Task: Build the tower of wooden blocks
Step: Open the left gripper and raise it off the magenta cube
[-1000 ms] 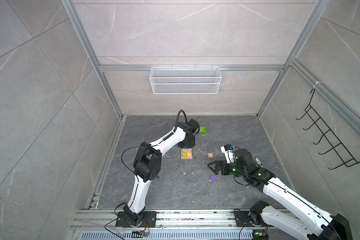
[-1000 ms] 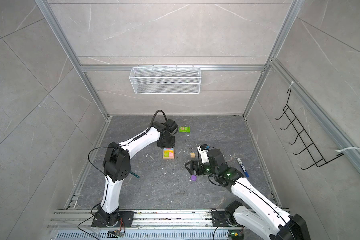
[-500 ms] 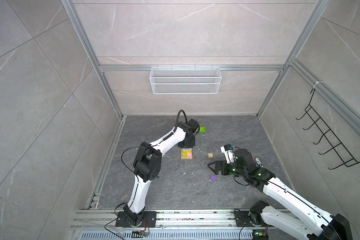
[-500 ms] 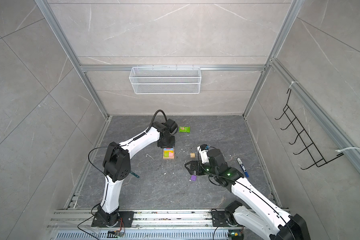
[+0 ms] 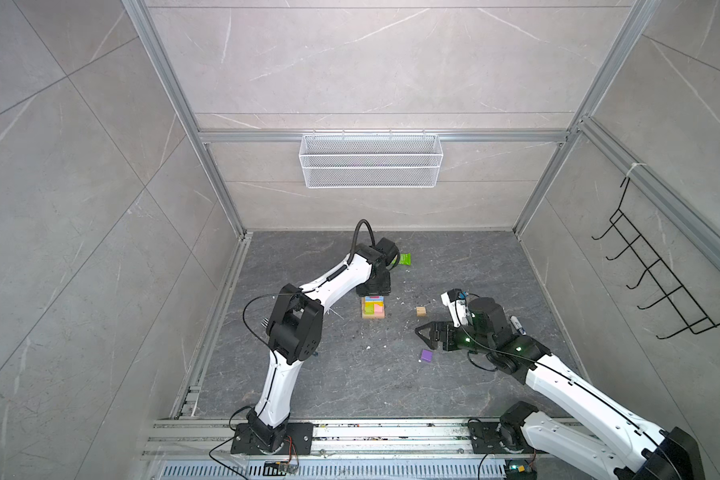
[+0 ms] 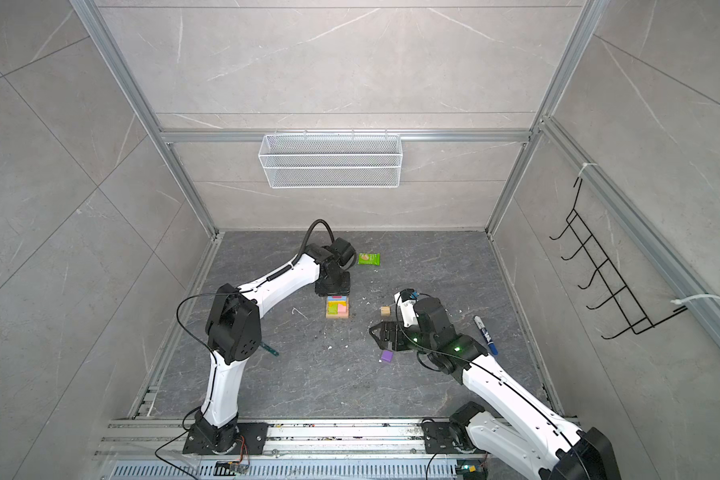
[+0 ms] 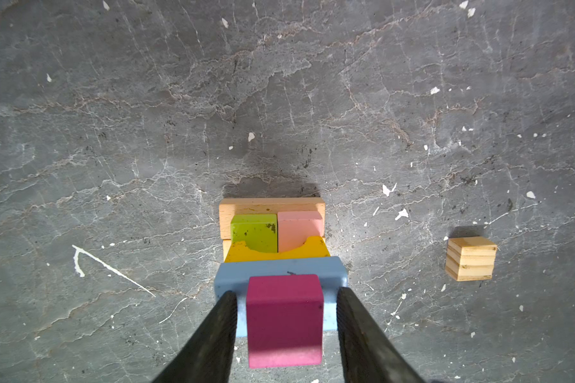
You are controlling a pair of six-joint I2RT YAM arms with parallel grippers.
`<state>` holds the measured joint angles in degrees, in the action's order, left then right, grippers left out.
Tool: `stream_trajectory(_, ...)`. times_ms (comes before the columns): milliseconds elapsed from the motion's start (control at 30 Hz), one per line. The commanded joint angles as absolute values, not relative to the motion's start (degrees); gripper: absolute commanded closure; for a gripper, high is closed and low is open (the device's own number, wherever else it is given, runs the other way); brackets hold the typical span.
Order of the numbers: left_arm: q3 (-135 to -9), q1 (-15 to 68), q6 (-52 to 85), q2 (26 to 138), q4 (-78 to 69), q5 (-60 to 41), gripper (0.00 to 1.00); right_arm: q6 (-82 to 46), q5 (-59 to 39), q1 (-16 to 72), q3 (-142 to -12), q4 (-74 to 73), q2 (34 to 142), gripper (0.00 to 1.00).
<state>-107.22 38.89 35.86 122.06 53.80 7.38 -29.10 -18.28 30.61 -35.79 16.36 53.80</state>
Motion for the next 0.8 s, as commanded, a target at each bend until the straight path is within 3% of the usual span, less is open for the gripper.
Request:
stream_trajectory(0, -106.7, 38.69, 35.53, 120.93, 55.62, 7.71, 0.46, -28.39, -18.81, 30.41, -36.3, 15.41, 53.79, 0.06)
stream_trajectory(367, -106.7, 39.72, 34.12, 116.34, 55.04, 8.95, 0.3, -28.11, -18.29, 30.42, -36.38, 15.5, 53.2, 0.05)
stream_trajectory(767, -105.37, 43.06, 31.01, 111.12, 54.14, 10.08, 0.24, -27.13, -15.81, 30.43, -36.31, 15.44, 51.05, 0.0)
